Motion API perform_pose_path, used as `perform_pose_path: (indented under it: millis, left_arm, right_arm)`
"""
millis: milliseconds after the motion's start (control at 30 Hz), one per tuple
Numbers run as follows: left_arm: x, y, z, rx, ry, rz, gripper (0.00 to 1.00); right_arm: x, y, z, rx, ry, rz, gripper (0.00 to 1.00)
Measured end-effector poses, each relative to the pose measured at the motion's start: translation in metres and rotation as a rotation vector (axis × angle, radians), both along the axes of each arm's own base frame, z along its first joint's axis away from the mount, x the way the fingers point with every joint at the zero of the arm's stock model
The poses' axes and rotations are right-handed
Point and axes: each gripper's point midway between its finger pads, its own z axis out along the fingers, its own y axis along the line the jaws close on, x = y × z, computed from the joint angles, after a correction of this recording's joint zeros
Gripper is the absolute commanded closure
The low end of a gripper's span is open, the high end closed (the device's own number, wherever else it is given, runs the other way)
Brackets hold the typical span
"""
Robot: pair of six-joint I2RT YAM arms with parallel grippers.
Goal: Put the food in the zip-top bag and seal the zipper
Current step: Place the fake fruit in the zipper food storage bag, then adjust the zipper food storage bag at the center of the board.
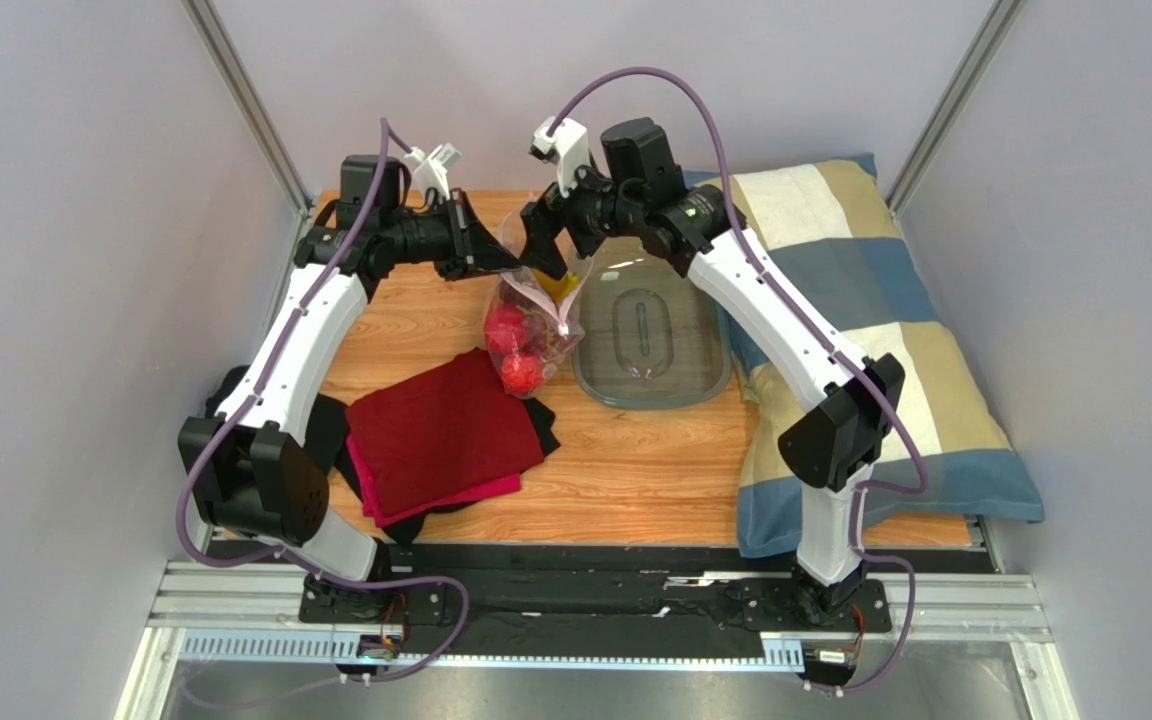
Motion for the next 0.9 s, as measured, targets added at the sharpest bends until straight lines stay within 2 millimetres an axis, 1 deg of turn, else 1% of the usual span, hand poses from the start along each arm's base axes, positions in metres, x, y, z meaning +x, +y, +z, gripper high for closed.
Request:
perform_pose_path:
  millis: [67, 133, 200, 267, 333, 400, 467, 533, 567, 600, 667, 767, 800, 833, 900]
  left_arm:
    - [0.0, 0.0, 0.001, -0.009, 0.006, 0.005, 1.0]
    - [-0.001, -0.001, 0.003, -0.024, 0.014, 0.009, 1.0]
    - [-0.001, -0.002, 0.005, -0.044, 0.021, 0.014, 1.0]
    - [0.0, -0.002, 0.007, -0.067, 0.033, 0.022, 1.0]
    - [0.002, -0.002, 0.01, -0.093, 0.048, 0.036, 1.0]
    - [0.005, -0.002, 0.013, -0.126, 0.067, 0.048, 1.0]
    - [0.007, -0.002, 0.014, -0.156, 0.088, 0.064, 1.0]
    - [0.009, -0.003, 0.013, -0.187, 0.113, 0.082, 1.0]
    - [0.01, -0.004, 0.012, -0.204, 0.13, 0.092, 1.0]
    - [0.011, -0.004, 0.013, -0.219, 0.144, 0.1, 1.0]
    - [0.012, -0.005, 0.015, -0.242, 0.168, 0.113, 1.0]
    - [0.013, -0.006, 0.02, -0.275, 0.195, 0.131, 1.0]
    - [0.014, -0.006, 0.02, -0.285, 0.203, 0.136, 1.0]
    - [0.014, -0.006, 0.02, -0.295, 0.213, 0.142, 1.0]
    - [0.014, -0.006, 0.018, -0.315, 0.241, 0.154, 1.0]
  right_arm:
    - [-0.001, -0.001, -0.003, -0.007, 0.013, -0.009, 0.0]
    - [-0.002, -0.003, 0.003, 0.006, 0.006, -0.016, 0.0]
    - [-0.01, -0.009, 0.007, 0.018, 0.005, -0.025, 0.0]
    - [-0.022, -0.021, 0.012, 0.032, 0.001, -0.037, 0.0]
    - [-0.039, -0.037, 0.018, 0.054, -0.012, -0.048, 0.0]
    - [-0.051, -0.051, 0.023, 0.084, -0.043, -0.061, 0.0]
    - [-0.067, -0.067, 0.021, 0.114, -0.076, -0.075, 0.0]
    - [-0.08, -0.081, 0.013, 0.135, -0.102, -0.087, 0.0]
    - [-0.084, -0.085, 0.008, 0.145, -0.116, -0.09, 0.0]
    - [-0.086, -0.087, 0.0, 0.155, -0.13, -0.092, 0.0]
    - [-0.092, -0.089, -0.022, 0.157, -0.134, -0.088, 0.0]
    - [-0.098, -0.083, -0.061, 0.136, -0.127, -0.078, 0.0]
    - [-0.101, -0.08, -0.071, 0.127, -0.124, -0.07, 0.0]
    - [-0.104, -0.076, -0.08, 0.118, -0.126, -0.063, 0.0]
    - [-0.106, -0.065, -0.083, 0.122, -0.15, -0.049, 0.0]
